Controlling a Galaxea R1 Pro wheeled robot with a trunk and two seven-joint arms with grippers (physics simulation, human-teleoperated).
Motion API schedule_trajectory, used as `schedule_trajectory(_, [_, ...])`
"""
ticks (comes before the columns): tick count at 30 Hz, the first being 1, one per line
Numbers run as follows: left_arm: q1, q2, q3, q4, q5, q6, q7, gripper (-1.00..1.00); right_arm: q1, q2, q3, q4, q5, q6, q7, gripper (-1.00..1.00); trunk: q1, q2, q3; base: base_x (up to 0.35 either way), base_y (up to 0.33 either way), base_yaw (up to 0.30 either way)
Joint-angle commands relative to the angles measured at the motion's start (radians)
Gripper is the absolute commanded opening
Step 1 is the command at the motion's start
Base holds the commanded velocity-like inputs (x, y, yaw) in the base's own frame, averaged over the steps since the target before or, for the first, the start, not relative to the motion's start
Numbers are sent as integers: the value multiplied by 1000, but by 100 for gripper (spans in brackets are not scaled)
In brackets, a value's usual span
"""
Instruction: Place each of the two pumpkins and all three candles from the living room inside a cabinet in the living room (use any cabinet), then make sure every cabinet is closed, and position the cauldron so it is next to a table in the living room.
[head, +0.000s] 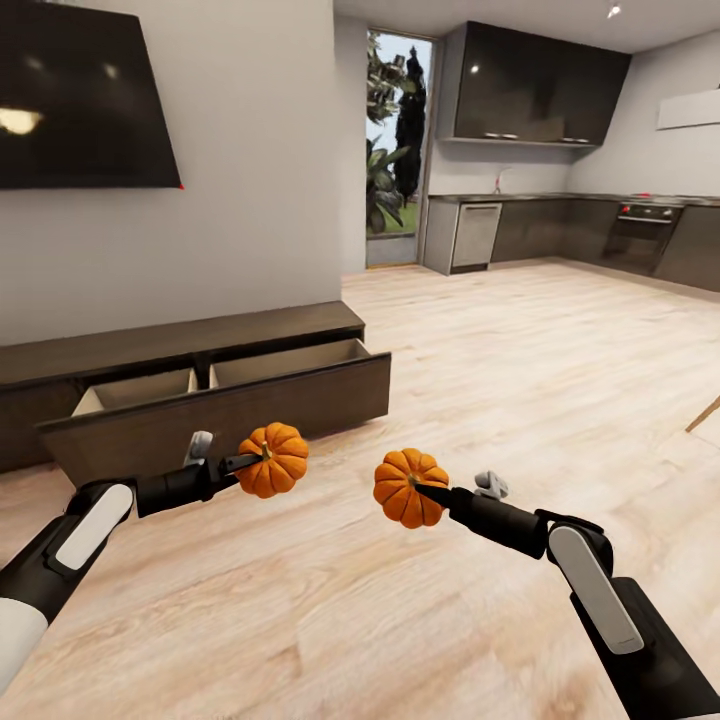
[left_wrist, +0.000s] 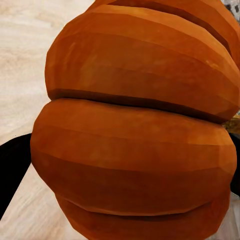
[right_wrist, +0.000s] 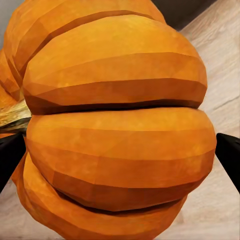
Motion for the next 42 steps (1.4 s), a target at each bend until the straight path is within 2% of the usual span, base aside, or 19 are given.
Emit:
schedule_trajectory(1, [-1, 1, -2, 0, 5, 5, 1, -100, 0, -1, 0, 0, 6, 2, 7, -100, 0, 0, 0, 0, -126, 279])
schedule_trajectory(12, [-1, 1, -2, 0, 5, 5, 0, -100, 0, 0, 0, 0, 6, 2, 7, -100, 0, 0, 5, 0, -178, 279])
schedule_trajectory(32, [-1, 1, -2, 0, 5, 5, 1, -100, 0, -1, 1, 0, 6, 2, 7, -100, 0, 0, 15, 0, -273, 275])
schedule_trajectory(42, [-1, 1, -2, 0, 5, 5, 1, -100, 1, -2, 1, 0, 6, 1, 7, -100, 0, 0, 16, 0, -279, 48])
